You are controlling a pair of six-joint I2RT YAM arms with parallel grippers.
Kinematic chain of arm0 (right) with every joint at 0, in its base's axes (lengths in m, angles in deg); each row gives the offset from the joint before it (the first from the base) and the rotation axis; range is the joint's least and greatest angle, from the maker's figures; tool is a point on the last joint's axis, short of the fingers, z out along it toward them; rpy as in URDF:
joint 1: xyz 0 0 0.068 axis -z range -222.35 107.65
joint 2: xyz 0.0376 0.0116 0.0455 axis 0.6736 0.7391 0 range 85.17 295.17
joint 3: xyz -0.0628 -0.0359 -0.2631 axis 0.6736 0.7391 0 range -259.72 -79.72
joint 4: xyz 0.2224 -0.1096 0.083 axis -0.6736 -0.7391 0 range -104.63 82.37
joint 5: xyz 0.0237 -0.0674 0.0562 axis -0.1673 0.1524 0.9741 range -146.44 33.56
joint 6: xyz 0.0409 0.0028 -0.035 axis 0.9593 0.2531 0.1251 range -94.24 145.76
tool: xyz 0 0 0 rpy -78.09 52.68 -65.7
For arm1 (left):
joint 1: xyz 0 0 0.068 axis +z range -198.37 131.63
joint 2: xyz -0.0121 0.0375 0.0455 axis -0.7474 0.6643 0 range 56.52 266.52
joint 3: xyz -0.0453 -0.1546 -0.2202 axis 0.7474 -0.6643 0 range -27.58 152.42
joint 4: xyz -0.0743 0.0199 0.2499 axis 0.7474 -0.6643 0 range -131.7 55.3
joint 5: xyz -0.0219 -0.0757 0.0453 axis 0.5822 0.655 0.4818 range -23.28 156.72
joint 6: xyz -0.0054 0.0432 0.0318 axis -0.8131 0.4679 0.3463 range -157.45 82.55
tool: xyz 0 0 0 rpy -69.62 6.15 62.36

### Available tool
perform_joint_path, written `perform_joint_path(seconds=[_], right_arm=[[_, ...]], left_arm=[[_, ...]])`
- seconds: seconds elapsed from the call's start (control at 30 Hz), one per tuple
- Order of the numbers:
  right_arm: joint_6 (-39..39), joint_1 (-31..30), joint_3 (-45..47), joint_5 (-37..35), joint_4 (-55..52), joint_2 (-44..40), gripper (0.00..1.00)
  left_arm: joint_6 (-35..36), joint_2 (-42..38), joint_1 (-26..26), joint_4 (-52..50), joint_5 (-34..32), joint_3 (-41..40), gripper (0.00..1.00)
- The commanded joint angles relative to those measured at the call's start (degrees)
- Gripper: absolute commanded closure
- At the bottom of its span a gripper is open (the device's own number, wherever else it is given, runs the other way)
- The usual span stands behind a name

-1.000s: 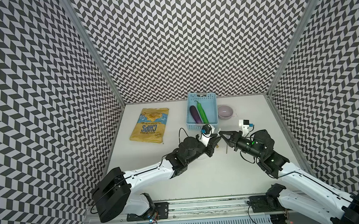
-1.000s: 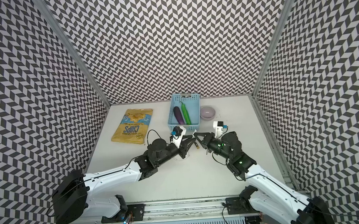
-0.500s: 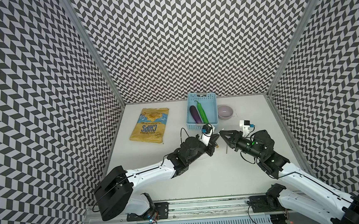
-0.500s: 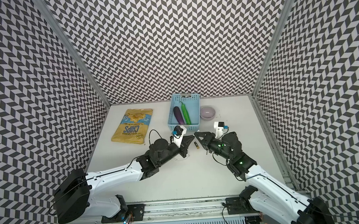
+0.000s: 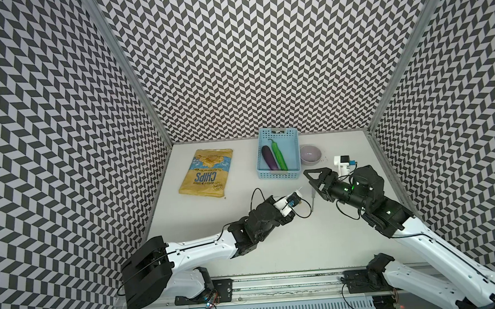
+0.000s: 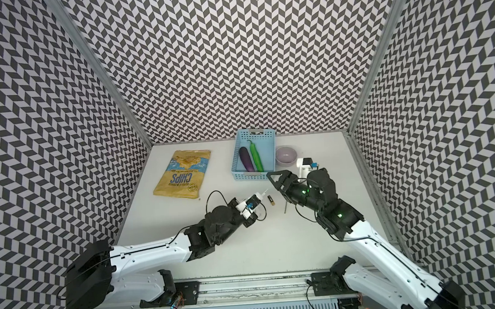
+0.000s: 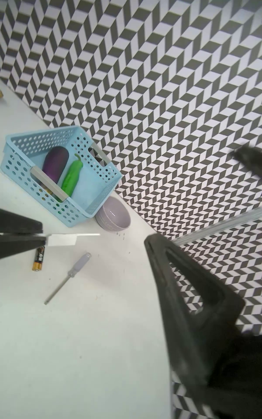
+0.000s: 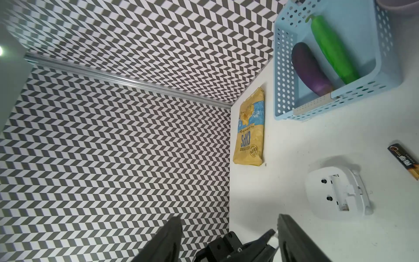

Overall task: Remove the battery from the alarm
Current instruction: Pick up the cover from the center of the board.

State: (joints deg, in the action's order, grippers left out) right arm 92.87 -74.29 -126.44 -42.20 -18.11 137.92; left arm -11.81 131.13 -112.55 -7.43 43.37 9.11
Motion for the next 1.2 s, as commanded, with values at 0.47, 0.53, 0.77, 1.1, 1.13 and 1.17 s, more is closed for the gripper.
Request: perform_joint_path(seconds=[0.47, 0.53, 0.77, 1.1, 1.13, 1.17], right_arm=[[3.3, 0.1, -6.0, 6.0, -8.6, 8.9, 0.46], [4.3, 0.1, -6.2, 6.1, -8.7, 9.1, 0.5], [6.4, -0.1, -5.7, 7.7, -8.5, 10.4, 0.6], [8.0, -0.4, -5.5, 9.2, -6.6, 11.2, 0.75], [8.1, -0.4, -5.5, 9.2, -6.5, 11.3, 0.76], [8.2, -0.4, -5.5, 9.2, -6.5, 11.3, 0.77]], left_arm=[[15.1, 0.1, -3.0, 8.4, -7.6, -2.6, 1.0], [15.3, 0.2, -3.0, 8.6, -7.4, -2.6, 1.0], [16.4, 0.8, -3.1, 9.8, -7.5, -2.7, 1.0], [17.7, 1.5, -3.2, 10.3, -7.7, -2.8, 0.99], [17.7, 1.5, -3.2, 10.3, -7.7, -2.8, 0.99], [17.7, 1.5, -3.2, 10.5, -7.6, -2.8, 0.98]])
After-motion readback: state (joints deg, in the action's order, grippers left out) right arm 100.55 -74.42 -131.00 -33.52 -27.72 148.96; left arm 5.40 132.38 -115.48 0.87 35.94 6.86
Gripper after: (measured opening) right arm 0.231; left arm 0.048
